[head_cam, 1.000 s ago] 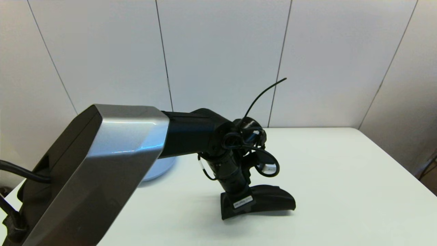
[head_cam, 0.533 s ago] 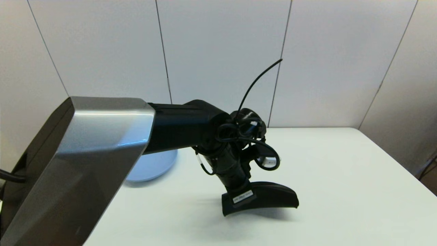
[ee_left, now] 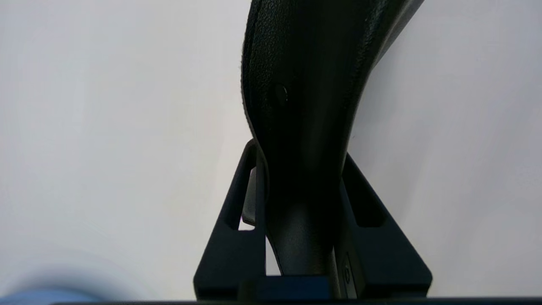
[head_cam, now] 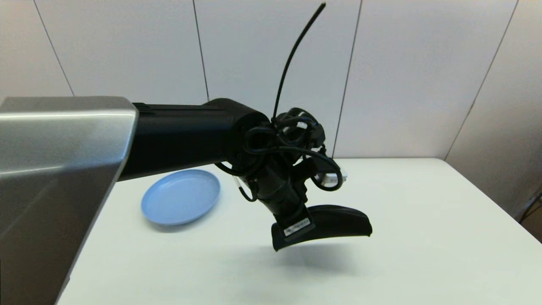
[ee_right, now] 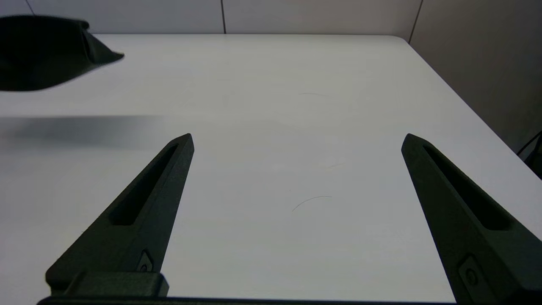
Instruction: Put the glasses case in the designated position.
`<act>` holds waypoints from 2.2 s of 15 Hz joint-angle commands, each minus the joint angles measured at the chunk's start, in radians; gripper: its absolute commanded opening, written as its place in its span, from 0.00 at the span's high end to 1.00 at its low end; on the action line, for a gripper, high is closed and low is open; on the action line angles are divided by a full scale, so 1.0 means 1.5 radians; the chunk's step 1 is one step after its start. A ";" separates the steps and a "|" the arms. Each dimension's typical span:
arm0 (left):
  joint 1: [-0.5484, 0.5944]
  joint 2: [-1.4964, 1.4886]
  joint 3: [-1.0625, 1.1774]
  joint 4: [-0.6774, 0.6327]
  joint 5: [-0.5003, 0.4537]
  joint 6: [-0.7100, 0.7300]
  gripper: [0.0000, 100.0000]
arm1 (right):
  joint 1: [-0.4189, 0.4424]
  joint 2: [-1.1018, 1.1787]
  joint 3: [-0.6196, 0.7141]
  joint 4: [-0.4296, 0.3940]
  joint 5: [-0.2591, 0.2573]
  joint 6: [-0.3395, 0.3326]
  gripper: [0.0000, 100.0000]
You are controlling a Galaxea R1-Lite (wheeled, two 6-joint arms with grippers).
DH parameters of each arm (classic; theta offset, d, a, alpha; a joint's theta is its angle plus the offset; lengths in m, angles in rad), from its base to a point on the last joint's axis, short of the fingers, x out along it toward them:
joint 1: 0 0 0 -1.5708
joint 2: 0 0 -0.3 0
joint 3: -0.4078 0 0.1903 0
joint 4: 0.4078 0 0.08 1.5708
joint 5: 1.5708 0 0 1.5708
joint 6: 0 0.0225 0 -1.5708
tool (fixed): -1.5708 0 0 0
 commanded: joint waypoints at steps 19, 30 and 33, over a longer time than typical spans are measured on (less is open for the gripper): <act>0.407 -0.460 0.246 0.003 0.079 0.004 1.00 | 0.000 0.000 -0.001 0.000 0.000 0.000 0.00; 0.611 -0.488 0.321 0.072 -0.148 0.436 1.00 | 0.000 0.000 0.000 0.000 0.000 0.000 0.00; 0.627 -0.459 0.324 0.135 -0.179 0.604 1.00 | 0.000 0.000 0.000 0.000 0.000 0.000 0.00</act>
